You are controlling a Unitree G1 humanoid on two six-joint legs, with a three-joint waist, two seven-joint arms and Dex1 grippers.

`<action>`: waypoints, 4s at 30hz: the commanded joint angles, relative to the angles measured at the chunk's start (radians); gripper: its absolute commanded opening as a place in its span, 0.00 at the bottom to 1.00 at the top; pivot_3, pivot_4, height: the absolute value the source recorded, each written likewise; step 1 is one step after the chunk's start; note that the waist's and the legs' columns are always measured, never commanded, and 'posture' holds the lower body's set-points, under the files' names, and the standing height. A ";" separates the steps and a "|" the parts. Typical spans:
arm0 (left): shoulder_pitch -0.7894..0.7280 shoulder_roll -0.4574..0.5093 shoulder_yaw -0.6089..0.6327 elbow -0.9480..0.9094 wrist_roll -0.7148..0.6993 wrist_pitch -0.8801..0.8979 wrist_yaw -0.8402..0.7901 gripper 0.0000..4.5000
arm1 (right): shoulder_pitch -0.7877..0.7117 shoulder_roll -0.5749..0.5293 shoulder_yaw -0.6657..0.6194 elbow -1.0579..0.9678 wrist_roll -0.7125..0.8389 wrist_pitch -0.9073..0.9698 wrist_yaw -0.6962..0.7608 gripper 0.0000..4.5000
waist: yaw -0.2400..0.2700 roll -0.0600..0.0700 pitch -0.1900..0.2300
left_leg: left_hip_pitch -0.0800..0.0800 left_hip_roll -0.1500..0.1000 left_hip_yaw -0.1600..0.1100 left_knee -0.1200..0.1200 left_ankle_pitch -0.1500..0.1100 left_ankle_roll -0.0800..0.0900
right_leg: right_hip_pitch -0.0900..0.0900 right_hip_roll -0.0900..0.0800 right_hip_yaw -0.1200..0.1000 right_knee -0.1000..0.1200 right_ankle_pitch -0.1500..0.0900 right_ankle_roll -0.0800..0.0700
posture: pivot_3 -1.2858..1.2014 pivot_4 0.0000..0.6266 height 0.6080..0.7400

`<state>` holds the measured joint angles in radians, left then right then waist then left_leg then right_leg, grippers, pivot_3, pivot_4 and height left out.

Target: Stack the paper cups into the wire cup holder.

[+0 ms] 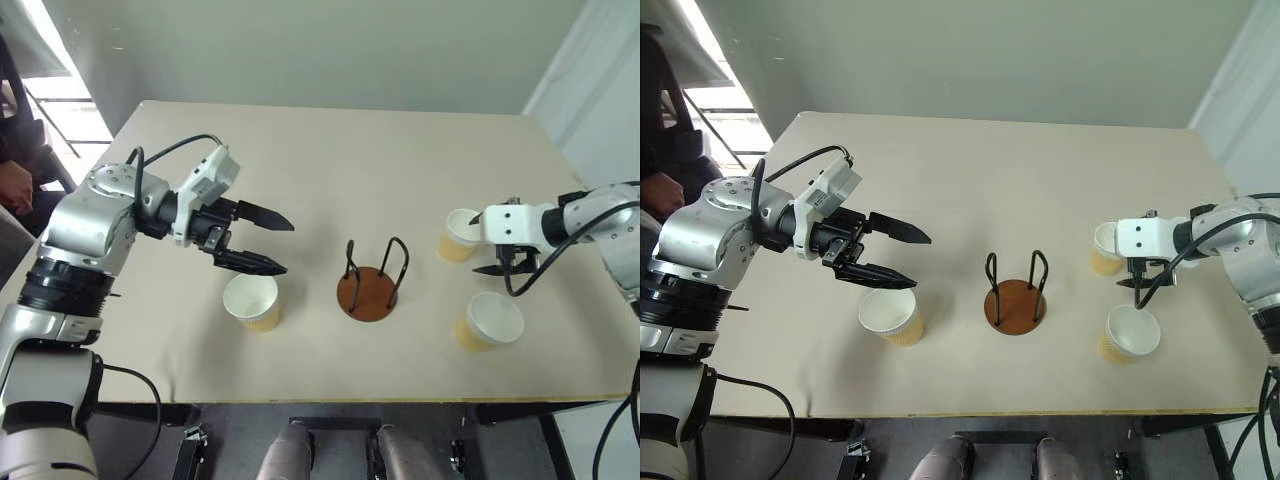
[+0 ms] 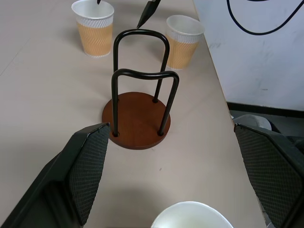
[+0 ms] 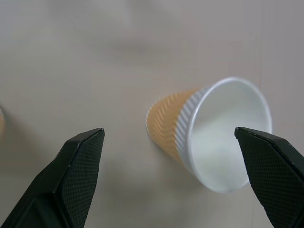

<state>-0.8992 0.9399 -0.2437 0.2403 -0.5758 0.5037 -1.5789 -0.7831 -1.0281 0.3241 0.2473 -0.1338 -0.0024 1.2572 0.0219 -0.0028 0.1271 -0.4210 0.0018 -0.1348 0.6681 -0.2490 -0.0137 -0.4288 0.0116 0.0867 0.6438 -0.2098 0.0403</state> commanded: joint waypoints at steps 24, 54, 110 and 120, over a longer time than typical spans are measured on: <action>-0.059 -0.018 -0.024 0.046 0.030 -0.055 -0.036 1.00 | -0.125 -0.014 -0.145 -0.244 0.090 0.202 0.191 0.01 | -0.001 0.000 0.000 | 0.000 0.000 0.000 -0.001 0.001 -0.001 | 0.000 0.000 0.000 0.000 0.000 -0.001 | 0.52 0.24 1.00; -0.216 -0.064 -0.236 0.229 -0.059 -0.196 -0.036 1.00 | -0.352 0.005 -0.050 -0.773 0.373 0.864 0.144 0.01 | 0.001 0.001 0.000 | -0.003 0.000 -0.001 -0.001 0.004 -0.006 | -0.004 0.000 -0.001 0.000 -0.003 -0.003 | 0.52 0.24 1.00; -0.074 0.175 -0.256 0.140 0.251 -0.531 -0.036 1.00 | -0.309 0.189 -0.497 -0.684 0.894 1.152 -0.156 0.28 | 0.000 0.001 0.000 | -0.007 0.000 -0.002 -0.001 0.005 -0.004 | -0.009 0.001 -0.002 0.002 -0.003 -0.004 | 0.52 0.24 1.00; -0.285 0.017 -0.266 0.349 0.471 -0.637 -0.036 1.00 | -0.171 -0.004 -0.539 -0.642 0.958 1.064 -0.057 0.28 | 0.005 0.000 0.000 | -0.009 -0.001 -0.002 0.000 0.005 -0.004 | -0.010 0.000 -0.002 0.003 -0.001 -0.004 | 0.52 0.24 1.00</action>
<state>-1.1418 0.9595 -0.5167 0.5722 -0.1373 -0.1087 -1.5814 -0.9518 -1.0012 -0.1750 -0.3977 0.8043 1.0798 1.1970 0.0265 -0.0030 0.1269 -0.4298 0.0008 -0.1372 0.6680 -0.2436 -0.0173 -0.4389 0.0120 0.0847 0.6470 -0.2110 0.0367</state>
